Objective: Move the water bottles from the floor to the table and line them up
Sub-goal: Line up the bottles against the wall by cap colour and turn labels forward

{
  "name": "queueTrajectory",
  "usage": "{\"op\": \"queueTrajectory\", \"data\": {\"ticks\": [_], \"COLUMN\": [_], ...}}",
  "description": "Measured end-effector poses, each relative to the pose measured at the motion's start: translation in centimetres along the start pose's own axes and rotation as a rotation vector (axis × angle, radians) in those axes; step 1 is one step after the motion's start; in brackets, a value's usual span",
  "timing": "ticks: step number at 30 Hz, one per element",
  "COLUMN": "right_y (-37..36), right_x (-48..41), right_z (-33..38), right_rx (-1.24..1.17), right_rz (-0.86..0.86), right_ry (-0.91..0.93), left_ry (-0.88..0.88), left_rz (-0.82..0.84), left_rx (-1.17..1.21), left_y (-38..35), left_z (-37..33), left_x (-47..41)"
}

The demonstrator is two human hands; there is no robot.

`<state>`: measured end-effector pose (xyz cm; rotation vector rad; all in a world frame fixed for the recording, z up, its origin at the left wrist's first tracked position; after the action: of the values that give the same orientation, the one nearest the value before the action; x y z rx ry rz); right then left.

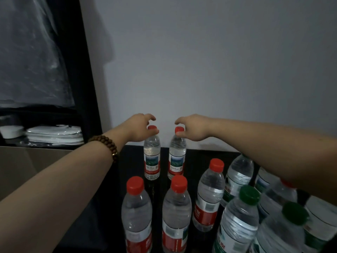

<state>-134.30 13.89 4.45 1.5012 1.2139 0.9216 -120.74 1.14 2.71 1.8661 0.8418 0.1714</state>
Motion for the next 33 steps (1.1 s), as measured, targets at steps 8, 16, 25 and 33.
{"op": "queueTrajectory", "data": {"ticks": [8,16,25,33], "right_y": [-2.0,-0.3,-1.3,-3.0], "right_x": [-2.6,-7.5,-14.4,-17.0], "right_z": [0.1,0.4,-0.2,-0.9], "right_rx": [-0.017,-0.050,-0.067,-0.029], "right_rz": [0.036,-0.071,-0.078,-0.069], "right_ry": [0.026,0.016,0.000,-0.013], "left_ry": [-0.089,-0.033,0.034,0.090], "left_rz": [0.060,-0.024,-0.117,-0.195], "left_rx": [-0.045,-0.067,-0.037,0.001], "left_y": [-1.8,-1.0,-0.5,-1.1], "left_z": [-0.2,2.3,6.1,8.5], "left_x": [-2.3,-6.4,-11.1,-12.9]}}
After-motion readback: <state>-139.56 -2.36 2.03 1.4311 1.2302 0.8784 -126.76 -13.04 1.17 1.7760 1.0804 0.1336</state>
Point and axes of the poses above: each hand's wrist, its own x-axis away from the middle knuckle, its own y-axis out of the back of the hand, z = x × y, the point moved 8 cm from there along -x, towards the middle knuckle, and after that the axes turned 12 degrees about x, right-handed, at the moved point
